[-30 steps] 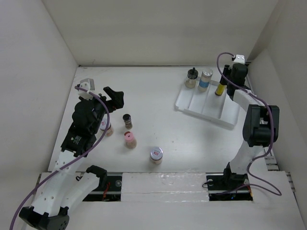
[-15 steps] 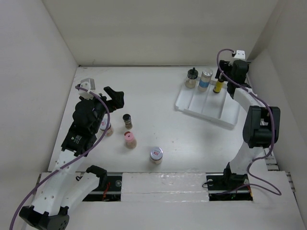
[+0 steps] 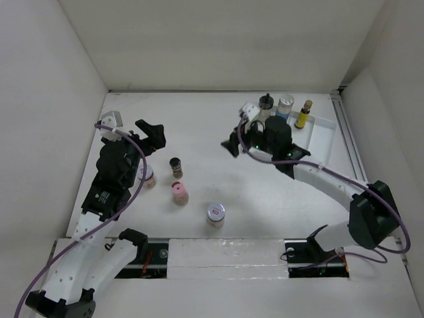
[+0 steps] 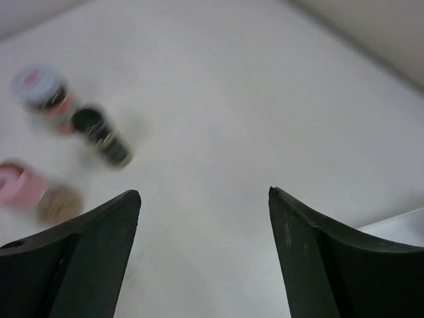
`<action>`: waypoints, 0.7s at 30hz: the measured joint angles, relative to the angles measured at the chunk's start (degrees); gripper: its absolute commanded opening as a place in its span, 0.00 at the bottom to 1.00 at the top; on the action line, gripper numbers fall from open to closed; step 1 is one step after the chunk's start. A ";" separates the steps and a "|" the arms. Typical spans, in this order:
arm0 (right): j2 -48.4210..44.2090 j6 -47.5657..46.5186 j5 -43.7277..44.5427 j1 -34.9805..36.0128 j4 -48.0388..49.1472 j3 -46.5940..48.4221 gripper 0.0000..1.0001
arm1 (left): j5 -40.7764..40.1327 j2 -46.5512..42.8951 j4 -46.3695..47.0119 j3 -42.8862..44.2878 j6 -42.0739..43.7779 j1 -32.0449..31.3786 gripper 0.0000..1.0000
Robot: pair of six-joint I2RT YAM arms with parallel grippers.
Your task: Organize the condiment bottles
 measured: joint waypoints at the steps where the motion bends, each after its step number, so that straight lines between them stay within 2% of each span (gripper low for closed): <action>1: -0.94 -1.25 -2.80 2.14 -2.51 -2.93 0.91 | -0.46 -0.50 -0.17 0.00 -0.22 0.00 0.97; 5: -7.52 -3.78 -6.32 9.18 -11.19 -10.84 1.00 | -1.33 -1.68 -0.28 0.00 -0.74 0.00 0.97; 10: -13.44 -6.64 -7.43 20.06 -22.08 -10.01 1.00 | -1.11 -1.88 -0.28 0.00 -0.85 0.00 0.97; 14: -11.28 -8.33 -6.49 26.64 -28.57 -7.08 1.00 | -0.61 -1.77 -0.28 0.00 -0.85 0.00 0.99; 21: -4.39 -9.81 -4.68 28.65 -34.38 -6.49 1.00 | 0.59 -1.99 -0.26 0.00 -0.83 0.00 0.99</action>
